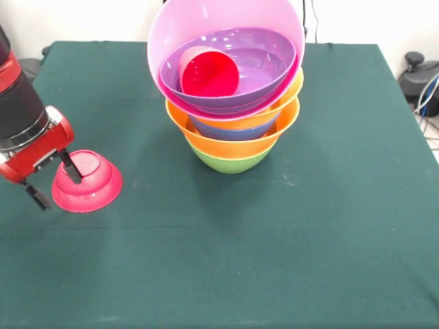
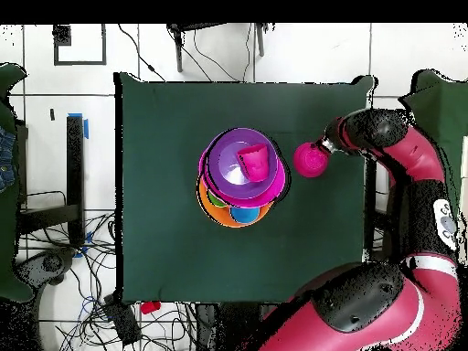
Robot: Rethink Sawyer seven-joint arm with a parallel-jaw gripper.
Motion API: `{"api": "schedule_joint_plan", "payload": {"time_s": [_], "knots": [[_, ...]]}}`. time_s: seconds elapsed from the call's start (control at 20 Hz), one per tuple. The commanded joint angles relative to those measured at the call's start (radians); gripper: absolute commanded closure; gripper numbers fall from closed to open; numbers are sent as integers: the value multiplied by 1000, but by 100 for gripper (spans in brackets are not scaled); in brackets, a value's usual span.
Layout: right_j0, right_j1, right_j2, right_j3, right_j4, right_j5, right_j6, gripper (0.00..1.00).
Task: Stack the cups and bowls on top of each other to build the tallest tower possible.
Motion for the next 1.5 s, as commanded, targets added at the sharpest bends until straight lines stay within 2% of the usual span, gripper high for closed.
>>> {"api": "schedule_joint_plan", "payload": {"time_s": [0.05, 0.4, 0.5, 0.9, 1.25, 1.5], "knots": [[61, -64, -33, 68, 48, 87, 315, 0], [89, -64, -58, 35, 77, 142, 309, 0], [93, -52, -50, 40, 81, 133, 269, 0], [101, -13, -35, 88, 148, 103, 269, 0], [115, 3, -65, 73, 158, 102, 271, 0], [130, 10, -110, 45, 148, 160, 300, 0]]}}
